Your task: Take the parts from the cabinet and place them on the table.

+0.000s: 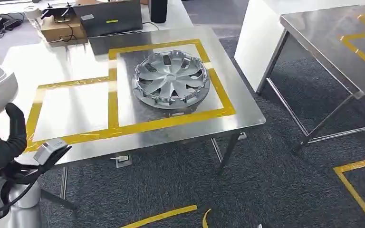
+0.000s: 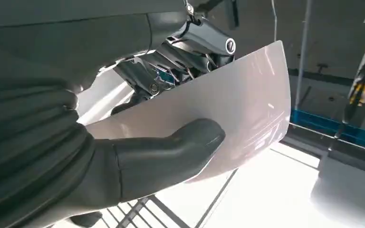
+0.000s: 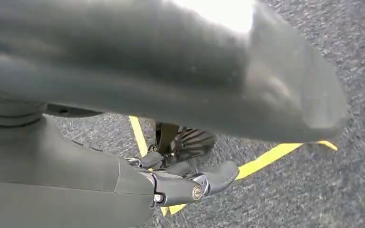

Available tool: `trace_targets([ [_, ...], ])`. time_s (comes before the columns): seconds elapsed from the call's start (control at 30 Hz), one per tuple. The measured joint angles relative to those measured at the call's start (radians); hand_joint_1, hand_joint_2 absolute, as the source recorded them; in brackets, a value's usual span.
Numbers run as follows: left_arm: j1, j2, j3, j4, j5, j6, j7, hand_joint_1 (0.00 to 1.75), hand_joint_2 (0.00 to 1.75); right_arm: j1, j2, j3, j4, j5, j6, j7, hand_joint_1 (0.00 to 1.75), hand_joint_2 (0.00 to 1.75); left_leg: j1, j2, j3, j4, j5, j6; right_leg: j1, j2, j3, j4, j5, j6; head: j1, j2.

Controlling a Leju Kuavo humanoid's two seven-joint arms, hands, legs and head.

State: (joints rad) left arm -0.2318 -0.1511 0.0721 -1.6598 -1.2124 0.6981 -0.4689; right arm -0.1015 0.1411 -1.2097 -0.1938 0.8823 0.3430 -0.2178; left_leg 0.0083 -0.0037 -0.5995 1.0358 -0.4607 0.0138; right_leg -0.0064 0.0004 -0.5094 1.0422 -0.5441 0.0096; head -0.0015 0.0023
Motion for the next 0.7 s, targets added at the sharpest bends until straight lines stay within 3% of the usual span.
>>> trace_targets([
  [0.07,-0.003,0.000,0.001,0.000,0.017,0.000,0.001,1.75,1.75,-0.004,0.000,0.002,0.000,0.007,-0.009,-0.003,0.00,0.00,-0.001,0.001,0.010,0.000,-0.012,0.011,-0.002,0.000,-0.076,0.126,-0.039,0.009,0.005,0.000],
  [0.1,-0.002,0.000,0.001,0.002,0.024,0.000,0.000,1.75,1.75,-0.004,0.000,0.002,0.000,0.008,-0.010,-0.003,0.00,0.00,-0.002,0.000,0.014,0.000,-0.017,0.014,-0.002,0.000,-0.130,0.205,-0.070,0.011,0.005,0.000],
  [0.13,-0.002,0.000,0.001,0.004,0.024,0.000,-0.001,1.75,1.75,-0.003,0.000,0.002,0.000,0.008,-0.011,-0.004,0.00,0.00,-0.003,-0.001,0.017,0.000,-0.022,0.014,-0.002,0.000,-0.165,0.252,-0.086,0.012,0.005,0.000],
  [0.17,-0.002,0.000,0.001,0.006,0.024,0.000,-0.005,1.75,1.75,-0.001,0.000,0.002,0.000,0.008,-0.013,-0.004,0.00,0.00,-0.004,-0.003,0.025,0.001,-0.031,0.014,-0.002,0.000,-0.213,0.303,-0.097,0.010,0.005,0.000],
  [0.2,-0.002,0.000,0.002,0.007,0.019,0.000,-0.010,1.75,1.75,-0.001,0.000,0.002,0.000,0.007,-0.018,-0.003,0.00,0.00,-0.005,-0.005,0.035,0.001,-0.039,0.014,-0.001,0.000,-0.226,0.293,-0.074,0.007,0.005,0.000],
  [0.23,-0.003,0.000,0.002,0.008,0.012,0.000,-0.014,1.75,1.75,0.000,0.000,0.002,0.000,0.007,-0.021,-0.003,0.00,0.00,-0.006,-0.007,0.047,0.001,-0.046,0.012,-0.001,0.000,-0.219,0.248,-0.033,0.003,0.005,0.000],
  [0.27,-0.006,0.000,0.003,0.009,0.002,0.000,-0.014,1.75,1.75,0.000,0.000,0.002,0.000,0.006,-0.023,-0.001,0.00,0.00,-0.006,-0.007,0.064,0.001,-0.058,0.010,0.002,0.000,-0.188,0.152,0.042,-0.004,0.005,0.000],
  [0.33,-0.016,-0.001,0.004,0.012,-0.008,0.000,-0.013,1.75,1.75,0.000,0.000,0.002,0.000,0.006,-0.023,0.003,0.00,0.00,-0.006,-0.006,0.080,-0.001,-0.075,0.005,0.010,0.000,-0.145,0.014,0.126,-0.020,0.005,0.000],
  [0.37,-0.019,-0.002,0.005,0.015,-0.010,0.000,-0.012,1.75,1.75,0.000,0.000,0.002,0.000,0.006,-0.024,0.005,0.00,0.00,-0.009,-0.008,0.090,0.000,-0.080,-0.002,0.017,-0.002,-0.146,0.020,0.070,-0.022,0.003,0.000],
  [0.4,-0.022,-0.001,0.008,0.017,-0.011,0.000,-0.004,1.75,1.75,-0.004,0.000,0.002,0.000,0.006,-0.024,0.009,0.00,0.00,-0.009,-0.009,0.088,-0.002,-0.090,-0.011,0.018,0.002,-0.133,0.014,0.052,-0.026,0.006,0.000],
  [0.43,-0.027,0.000,0.008,0.024,-0.008,-0.001,0.014,1.75,1.75,-0.001,0.000,0.002,0.000,0.005,-0.024,0.013,0.00,0.00,-0.009,-0.008,0.105,0.001,-0.091,-0.017,0.019,0.003,-0.126,0.002,0.079,-0.029,0.005,0.000],
  [0.47,-0.036,0.005,0.008,0.038,0.001,-0.001,0.028,1.75,1.75,0.002,0.001,0.002,0.000,0.005,-0.026,0.016,0.00,0.00,-0.009,-0.009,0.108,0.015,-0.081,-0.025,0.015,0.003,-0.121,0.001,0.080,-0.036,0.005,0.000],
  [0.53,-0.064,0.021,0.008,0.072,0.034,-0.001,0.063,1.75,1.75,-0.001,0.008,0.002,0.000,0.004,-0.027,0.017,0.00,0.00,-0.008,-0.006,0.105,0.043,-0.092,-0.034,0.008,0.003,-0.084,-0.009,0.076,-0.048,0.005,0.000],
  [0.57,-0.082,0.031,0.008,0.088,0.045,-0.001,0.071,1.75,1.75,-0.004,0.008,0.002,0.000,0.003,-0.027,0.018,0.00,0.00,-0.007,-0.004,0.084,0.084,-0.109,-0.038,0.007,0.004,-0.076,-0.011,0.072,-0.054,-0.007,0.000],
  [0.67,-0.125,0.061,0.008,0.163,0.055,-0.001,0.093,1.75,1.75,-0.007,0.008,0.002,0.000,0.002,-0.028,0.018,0.00,0.00,-0.002,-0.003,-0.049,0.265,-0.192,-0.051,0.008,0.004,-0.066,-0.011,0.056,-0.059,-0.008,0.000],
  [0.7,-0.126,0.069,0.008,0.177,0.055,-0.001,0.097,1.75,1.75,-0.006,0.008,0.002,0.000,0.002,-0.028,0.018,0.00,0.00,-0.002,-0.003,-0.077,0.287,-0.187,-0.051,0.008,0.006,-0.061,-0.010,0.050,-0.059,-0.008,0.000],
])
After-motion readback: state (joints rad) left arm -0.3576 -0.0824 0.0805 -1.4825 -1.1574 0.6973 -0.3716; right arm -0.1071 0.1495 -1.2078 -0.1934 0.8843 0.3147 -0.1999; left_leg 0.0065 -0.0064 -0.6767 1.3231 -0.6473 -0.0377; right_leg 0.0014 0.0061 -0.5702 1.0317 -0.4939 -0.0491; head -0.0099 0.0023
